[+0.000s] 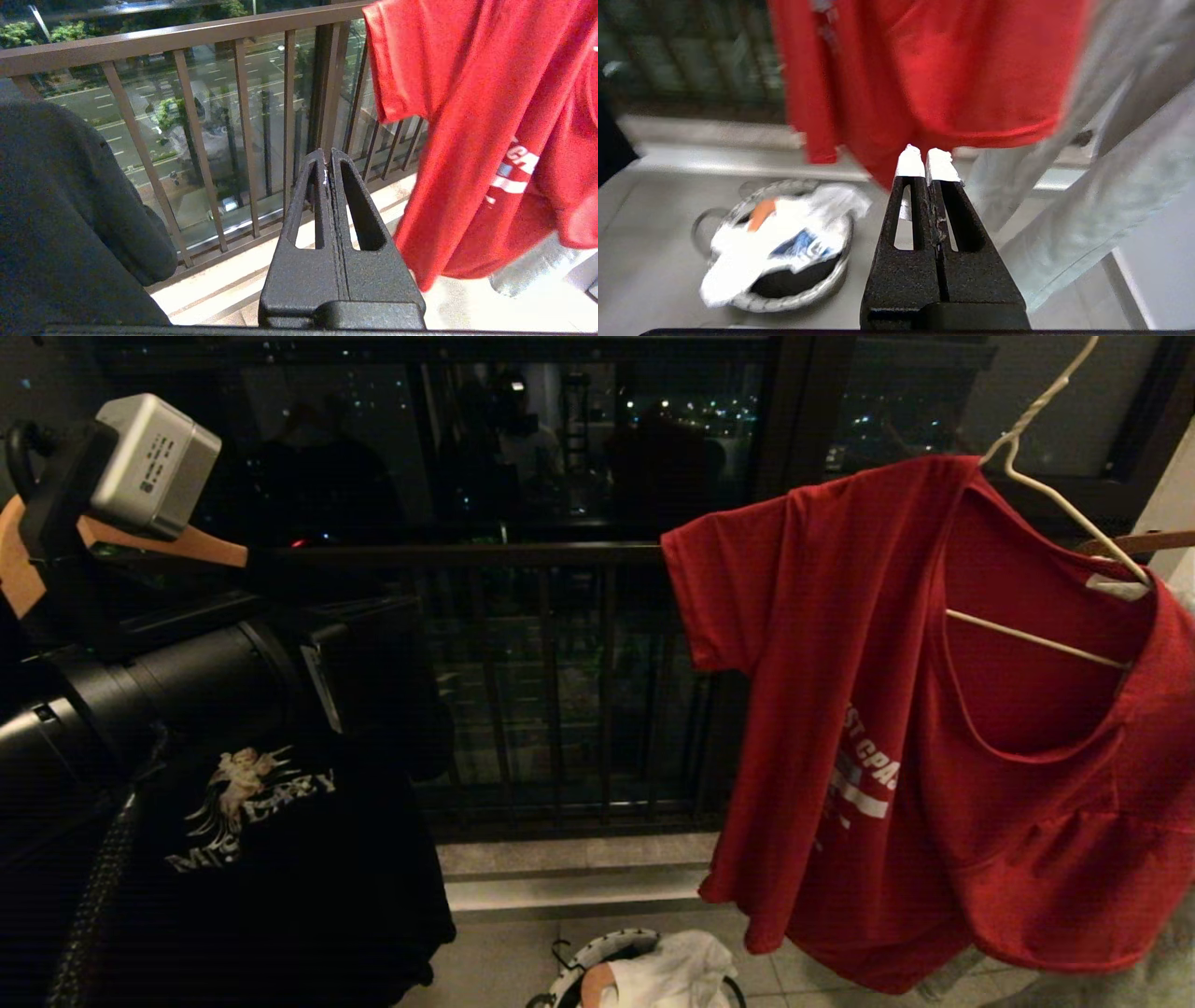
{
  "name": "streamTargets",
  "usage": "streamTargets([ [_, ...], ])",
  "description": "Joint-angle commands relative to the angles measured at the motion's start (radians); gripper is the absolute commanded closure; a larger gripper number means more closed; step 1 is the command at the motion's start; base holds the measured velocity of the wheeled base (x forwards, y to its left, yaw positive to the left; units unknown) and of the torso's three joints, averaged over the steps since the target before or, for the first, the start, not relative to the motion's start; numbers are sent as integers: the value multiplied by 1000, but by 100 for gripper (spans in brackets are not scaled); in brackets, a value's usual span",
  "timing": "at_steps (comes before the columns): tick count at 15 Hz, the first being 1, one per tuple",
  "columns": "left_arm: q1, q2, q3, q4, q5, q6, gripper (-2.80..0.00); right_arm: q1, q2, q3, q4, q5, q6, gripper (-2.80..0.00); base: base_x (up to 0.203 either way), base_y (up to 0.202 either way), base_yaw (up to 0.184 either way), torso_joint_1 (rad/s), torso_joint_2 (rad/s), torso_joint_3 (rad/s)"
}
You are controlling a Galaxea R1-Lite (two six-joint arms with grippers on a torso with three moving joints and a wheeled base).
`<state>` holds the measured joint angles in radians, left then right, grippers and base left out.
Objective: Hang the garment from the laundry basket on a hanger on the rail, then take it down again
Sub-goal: Take the clothes off the clothes rack
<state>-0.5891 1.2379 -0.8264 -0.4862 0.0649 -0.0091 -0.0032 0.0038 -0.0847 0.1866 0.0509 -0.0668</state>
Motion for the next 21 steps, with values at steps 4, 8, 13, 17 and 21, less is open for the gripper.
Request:
streamTargets([
  [4, 0, -3, -4, -5, 1, 0, 0, 4, 281, -205, -37, 35, 2, 0, 0, 0, 0, 0, 0, 0],
  [8, 0, 14, -2, -3, 1, 0, 0, 5, 612, -459, -77, 37, 7, 0, 0, 0, 0, 0, 0, 0],
  [13, 0, 46, -4, -3, 1, -2, 0, 20, 918, -908, 127, 36, 36, 0, 0, 0, 0, 0, 0, 0],
  [17, 0, 66, -7, -3, 1, -2, 0, 166, 1098, -1128, 323, -59, 88, 0, 0, 0, 0, 0, 0, 0],
  [21, 2, 89, -7, -5, 1, -3, 0, 237, 1197, -1267, 480, -279, 106, 0, 0, 0, 0, 0, 0, 0],
])
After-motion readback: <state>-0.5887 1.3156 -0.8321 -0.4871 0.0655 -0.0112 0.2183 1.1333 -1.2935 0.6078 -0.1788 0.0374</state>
